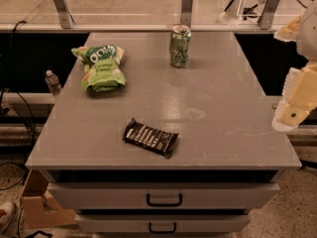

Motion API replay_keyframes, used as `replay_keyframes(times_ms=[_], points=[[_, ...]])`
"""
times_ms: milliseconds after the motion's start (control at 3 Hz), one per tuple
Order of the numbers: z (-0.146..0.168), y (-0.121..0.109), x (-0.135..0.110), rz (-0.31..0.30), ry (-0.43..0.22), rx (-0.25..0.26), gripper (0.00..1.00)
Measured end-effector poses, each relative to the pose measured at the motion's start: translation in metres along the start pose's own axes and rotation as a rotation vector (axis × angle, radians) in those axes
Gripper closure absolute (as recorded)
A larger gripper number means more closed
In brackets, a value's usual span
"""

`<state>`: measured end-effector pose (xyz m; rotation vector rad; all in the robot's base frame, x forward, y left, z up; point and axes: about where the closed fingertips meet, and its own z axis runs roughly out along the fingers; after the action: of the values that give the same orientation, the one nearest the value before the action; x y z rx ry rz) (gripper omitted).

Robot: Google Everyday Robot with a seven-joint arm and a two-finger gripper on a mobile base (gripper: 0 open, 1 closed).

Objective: Pick rxbar chocolate

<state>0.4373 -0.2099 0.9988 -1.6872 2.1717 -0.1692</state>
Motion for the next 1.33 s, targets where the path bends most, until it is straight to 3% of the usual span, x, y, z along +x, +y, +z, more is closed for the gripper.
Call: replay_keyframes(times_ms=[333, 667, 1333], points=[[0.0, 0.0, 0.0, 0.0, 0.0, 0.0, 0.0], [0.009, 0.003, -0.019, 0.01, -0.005, -0.022, 0.0], [0.065, 0.028, -0.095, 0.026, -0.037, -0.08, 0.0]])
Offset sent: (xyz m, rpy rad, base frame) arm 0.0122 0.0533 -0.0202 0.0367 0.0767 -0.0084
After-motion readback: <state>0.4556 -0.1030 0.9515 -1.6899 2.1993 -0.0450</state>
